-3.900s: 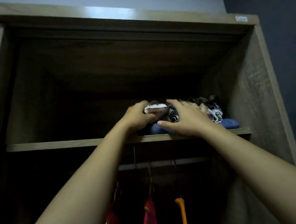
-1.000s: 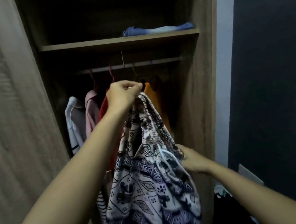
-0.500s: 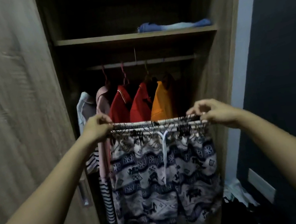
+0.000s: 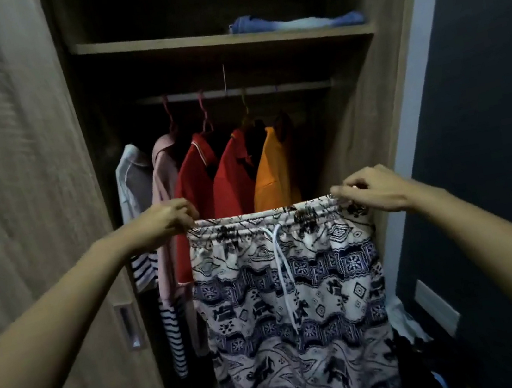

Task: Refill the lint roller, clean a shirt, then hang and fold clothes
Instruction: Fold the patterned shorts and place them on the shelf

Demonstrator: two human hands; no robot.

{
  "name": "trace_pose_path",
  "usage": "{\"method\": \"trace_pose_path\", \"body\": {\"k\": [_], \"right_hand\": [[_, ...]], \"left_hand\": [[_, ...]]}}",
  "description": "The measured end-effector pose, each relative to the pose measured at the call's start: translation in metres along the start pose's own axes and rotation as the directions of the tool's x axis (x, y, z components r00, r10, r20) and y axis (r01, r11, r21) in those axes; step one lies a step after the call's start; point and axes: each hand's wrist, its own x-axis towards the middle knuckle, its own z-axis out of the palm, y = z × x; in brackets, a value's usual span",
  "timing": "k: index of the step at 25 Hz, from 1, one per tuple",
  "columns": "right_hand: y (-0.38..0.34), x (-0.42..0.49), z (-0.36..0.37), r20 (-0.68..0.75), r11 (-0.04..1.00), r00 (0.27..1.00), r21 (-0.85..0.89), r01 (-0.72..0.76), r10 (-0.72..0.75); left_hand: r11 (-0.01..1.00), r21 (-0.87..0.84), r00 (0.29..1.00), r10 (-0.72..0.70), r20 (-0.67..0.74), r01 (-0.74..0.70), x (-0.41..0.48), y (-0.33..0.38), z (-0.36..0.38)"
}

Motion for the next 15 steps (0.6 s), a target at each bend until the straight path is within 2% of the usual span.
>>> {"method": "trace_pose_path", "body": {"k": [2,4,6,8,9,10,11,12,13,15], "right_hand": [[0.001,-0.011,-0.005,0.000,0.997,1.000,0.067,0.027,-0.027],[-0.001,-0.021,-0.003,-0.031,0.988,0.999,0.147,0.047,-0.043],[-0.002,-0.028,0.005,-0.117,0.963,0.993,0.262,0.066,-0.036],[0.000,-0.034,0.014,-0.212,0.882,0.977,0.462,0.093,0.008],[0.000,-0.037,0.017,-0.241,0.790,0.969,0.603,0.109,0.051],[0.000,-0.038,0.019,-0.255,0.695,0.962,0.709,0.117,0.098],[0.000,-0.038,0.019,-0.263,0.630,0.956,0.766,0.126,0.128],[-0.001,-0.037,0.019,-0.261,0.611,0.955,0.782,0.124,0.140],[-0.002,-0.035,0.018,-0.255,0.610,0.958,0.783,0.127,0.128],[-0.006,-0.029,0.018,-0.244,0.624,0.967,0.767,0.146,0.073]], "left_hand": [[1.000,-0.005,0.997,-0.009,-0.075,0.009,-0.009,-0.002,-0.007],[0.994,-0.099,0.977,-0.066,-0.201,0.047,-0.020,0.011,-0.006],[0.965,-0.234,0.903,-0.200,-0.380,0.116,-0.025,0.029,0.004],[0.878,-0.468,0.790,-0.355,-0.500,0.098,-0.026,0.051,0.012],[0.790,-0.612,0.744,-0.425,-0.515,0.027,-0.025,0.063,0.011],[0.673,-0.738,0.728,-0.480,-0.489,-0.053,-0.023,0.071,0.008],[0.551,-0.829,0.737,-0.520,-0.432,-0.096,-0.021,0.078,0.002],[0.456,-0.885,0.760,-0.541,-0.361,-0.096,-0.018,0.078,-0.004],[0.412,-0.910,0.784,-0.546,-0.295,-0.056,-0.015,0.077,-0.008],[0.413,-0.911,0.822,-0.521,-0.228,0.010,-0.011,0.074,-0.012]]}}
